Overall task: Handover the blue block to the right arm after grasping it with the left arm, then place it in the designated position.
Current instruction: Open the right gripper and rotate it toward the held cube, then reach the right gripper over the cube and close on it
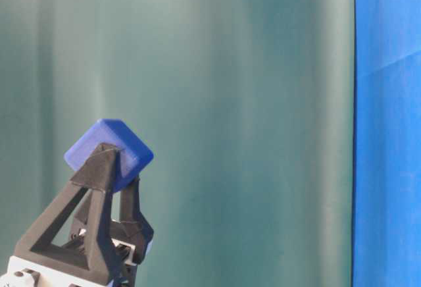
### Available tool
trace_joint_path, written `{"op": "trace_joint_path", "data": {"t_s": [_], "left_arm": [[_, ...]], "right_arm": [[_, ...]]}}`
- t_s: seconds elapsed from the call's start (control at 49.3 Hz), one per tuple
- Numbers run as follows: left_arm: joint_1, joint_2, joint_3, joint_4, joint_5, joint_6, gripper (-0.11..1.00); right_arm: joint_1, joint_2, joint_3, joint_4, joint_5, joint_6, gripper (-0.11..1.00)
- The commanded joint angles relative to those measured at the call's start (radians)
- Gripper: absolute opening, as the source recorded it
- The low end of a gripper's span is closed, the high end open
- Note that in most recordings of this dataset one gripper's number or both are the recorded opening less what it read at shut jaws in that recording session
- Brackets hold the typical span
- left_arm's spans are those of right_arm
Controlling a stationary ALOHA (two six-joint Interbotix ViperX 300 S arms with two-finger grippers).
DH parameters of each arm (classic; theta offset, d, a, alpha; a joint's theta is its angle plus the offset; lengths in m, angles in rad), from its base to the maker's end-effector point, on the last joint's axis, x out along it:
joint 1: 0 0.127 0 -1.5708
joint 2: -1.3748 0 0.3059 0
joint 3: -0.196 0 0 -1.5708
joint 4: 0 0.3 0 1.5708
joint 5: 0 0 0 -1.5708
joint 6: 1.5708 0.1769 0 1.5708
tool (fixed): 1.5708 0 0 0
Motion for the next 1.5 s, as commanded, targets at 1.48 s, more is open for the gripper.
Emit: {"op": "trace_joint_path", "data": {"t_s": [1.48], "left_arm": [[0.002, -0.021, -0.009, -0.003, -0.005, -0.003, 0.49]], "right_arm": [[0.002, 0.396, -0.377, -0.002, -0.008, 0.0, 0.96]]}}
